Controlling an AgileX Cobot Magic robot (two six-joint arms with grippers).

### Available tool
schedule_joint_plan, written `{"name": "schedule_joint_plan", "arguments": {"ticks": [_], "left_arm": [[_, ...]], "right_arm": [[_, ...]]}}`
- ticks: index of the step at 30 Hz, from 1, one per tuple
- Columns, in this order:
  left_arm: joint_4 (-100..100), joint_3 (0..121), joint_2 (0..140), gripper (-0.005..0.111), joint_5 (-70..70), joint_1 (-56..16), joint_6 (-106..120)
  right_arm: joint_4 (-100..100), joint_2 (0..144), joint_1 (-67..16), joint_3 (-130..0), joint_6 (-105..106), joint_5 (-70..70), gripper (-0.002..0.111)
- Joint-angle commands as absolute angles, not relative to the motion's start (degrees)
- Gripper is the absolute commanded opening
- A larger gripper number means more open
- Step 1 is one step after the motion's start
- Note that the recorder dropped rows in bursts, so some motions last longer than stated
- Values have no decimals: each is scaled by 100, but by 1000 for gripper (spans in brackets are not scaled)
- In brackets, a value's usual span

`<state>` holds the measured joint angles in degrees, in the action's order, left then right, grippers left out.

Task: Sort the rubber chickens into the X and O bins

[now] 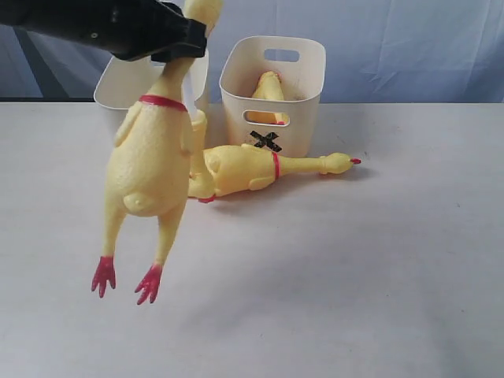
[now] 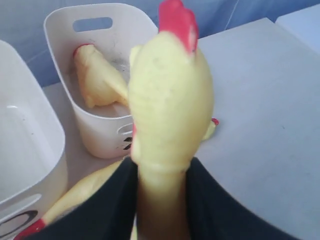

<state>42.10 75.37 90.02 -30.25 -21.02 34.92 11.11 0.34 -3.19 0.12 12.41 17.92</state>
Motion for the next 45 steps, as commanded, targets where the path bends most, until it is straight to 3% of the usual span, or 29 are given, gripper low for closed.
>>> {"name": "schedule_joint_plan", "arguments": {"ticks": [1,10,28,40,45], "left_arm": [[4561,7548,8857,0,-3339,-1599,3467],[4665,7548,8834,0,-4358,-992,3737],[5310,7612,9356,0,-5896,-929,4863],[5431,7612,9870,0,-5595,-929,5058],[5503,7612,9870,7,-5523,-929,5167]], "right_arm": [[1129,0,-346,0,1258,1749,-1],[1129,0,-346,0,1258,1749,-1],[1129,0,-346,0,1258,1749,-1],[1129,0,-346,0,1258,1749,-1],[1129,0,-346,0,1258,1749,-1]]}}
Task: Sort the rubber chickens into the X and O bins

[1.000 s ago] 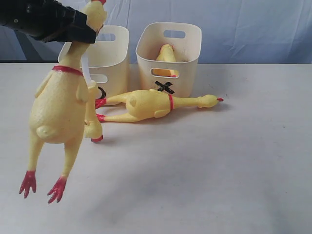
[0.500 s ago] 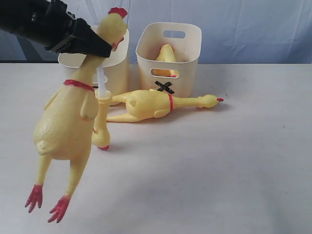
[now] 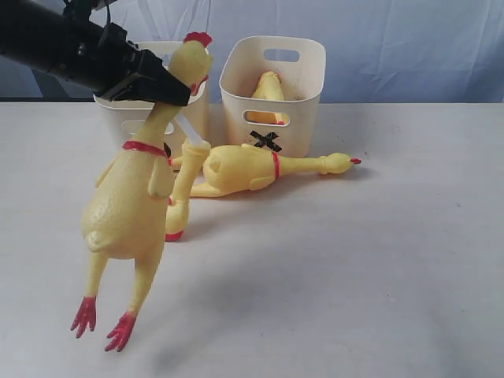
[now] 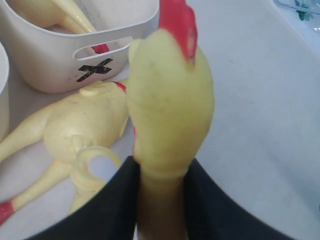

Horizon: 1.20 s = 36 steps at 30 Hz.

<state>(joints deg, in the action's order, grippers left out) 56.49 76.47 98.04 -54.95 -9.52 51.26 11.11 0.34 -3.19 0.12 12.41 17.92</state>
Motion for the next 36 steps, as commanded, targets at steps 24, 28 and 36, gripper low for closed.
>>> {"name": "schedule_joint_plan", "arguments": {"ticks": [24,28,36], "left_arm": [[5830,7612,9870,28,-5444,-929,5167],[5830,7612,9870,28,-5366,-929,5167],[5830,7612,9870,43,-5263,-929,5271]], "right_arm": [[1129,0,-346,0,1258,1749,-1],[1129,0,-346,0,1258,1749,-1],[1129,0,-346,0,1258,1749,-1]]}}
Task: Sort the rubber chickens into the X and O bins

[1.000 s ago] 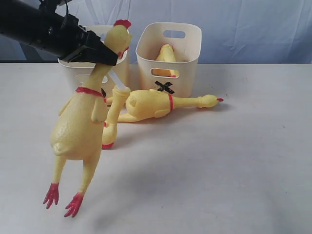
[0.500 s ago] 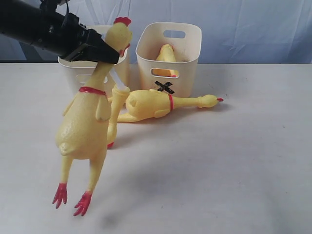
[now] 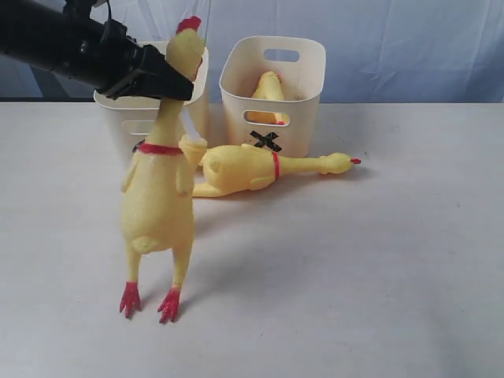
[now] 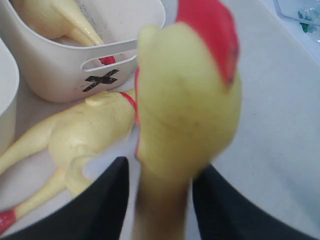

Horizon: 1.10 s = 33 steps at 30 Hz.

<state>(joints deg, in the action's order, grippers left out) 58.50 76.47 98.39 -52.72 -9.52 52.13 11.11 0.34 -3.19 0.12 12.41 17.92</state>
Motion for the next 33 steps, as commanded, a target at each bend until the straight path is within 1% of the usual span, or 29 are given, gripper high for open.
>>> {"name": "schedule_joint_plan", "arguments": {"ticks": [1,4,6,8,10,11,12,14,15,16,18,20,26,29,33], "left_arm": [[5830,7612,9870,43,-5263,-929,5271],[5830,7612,9870,38,-5240,-929,5271],[5847,7612,9870,29,-5187,-929,5271],[5855,7612,9870,16,-5139,-929,5271],[5866,7612,9870,8,-5154,-929,5271],[5866,7612,9870,8,-5170,-929,5271],[5853,7612,9870,8,-5232,-929,5271],[5794,7612,9870,15,-5353,-929,5317],[5749,7612,9870,19,-5385,-929,5317],[5667,7612,9870,25,-5398,-929,5317],[5572,7612,9870,35,-5410,-929,5295],[5510,7612,9870,41,-5410,-929,5295],[4865,7612,9870,40,-5192,-1279,5255],[4396,7612,9870,40,-4447,-1590,4771],[3454,7612,9870,40,-3912,-1996,4116]], "right_arm": [[1129,0,-346,0,1258,1749,-1],[1129,0,-346,0,1258,1749,-1],[1129,0,-346,0,1258,1749,-1],[1129,0,-346,0,1258,1749,-1],[1129,0,-346,0,1258,1749,-1],[1129,0,-346,0,1258,1749,-1],[1129,0,-346,0,1258,1749,-1],[1129,0,-346,0,1258,1749,-1],[1129,0,-346,0,1258,1749,-1],[1129,0,-346,0,1258,1749,-1],[1129,0,-346,0,1258,1749,-1],[1129,0,-346,0,1258,1749,-1],[1129,0,-346,0,1258,1749,-1],[1129,0,-346,0,1258,1749,-1],[1129,0,-346,0,1258,1749,-1]]}}
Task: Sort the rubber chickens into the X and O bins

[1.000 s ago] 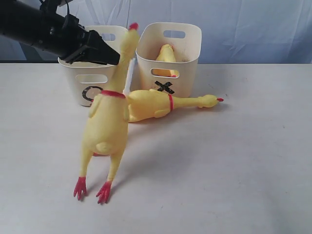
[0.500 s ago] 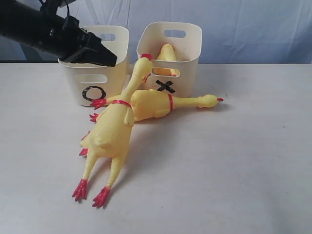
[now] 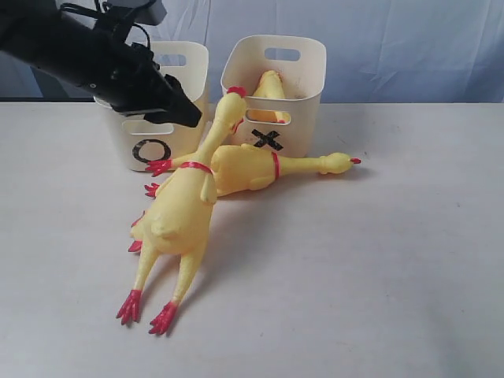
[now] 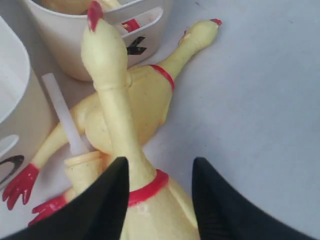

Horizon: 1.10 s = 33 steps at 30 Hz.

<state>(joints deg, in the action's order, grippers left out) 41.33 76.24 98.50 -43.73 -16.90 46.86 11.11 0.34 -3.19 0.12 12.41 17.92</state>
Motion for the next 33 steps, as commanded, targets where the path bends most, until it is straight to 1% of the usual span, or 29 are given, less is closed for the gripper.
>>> {"name": "schedule_joint_plan", "arguments": {"ticks": [1,3,7,12,23,25,28,33], "left_arm": [[3176,7612,9877,40,-3661,-2076,3752],[2944,7612,10026,40,-3467,-2160,3465],[3002,7612,10544,40,-3434,-2231,3439],[3289,7612,10909,40,-3024,-2253,3439],[3239,7612,11063,40,-2864,-2253,3485],[3196,7612,11125,36,-2864,-2253,3485],[3141,7612,11134,20,-2864,-2253,3485],[3114,7612,11134,6,-2926,-2253,3485]], "right_arm": [[1129,0,-346,0,1258,1749,-1],[1129,0,-346,0,1258,1749,-1],[1129,0,-346,0,1258,1749,-1],[1129,0,-346,0,1258,1749,-1],[1113,0,-346,0,1258,1749,-1],[1113,0,-346,0,1258,1749,-1],[1113,0,-346,0,1258,1749,-1],[1113,0,-346,0,1258,1749,-1]]}}
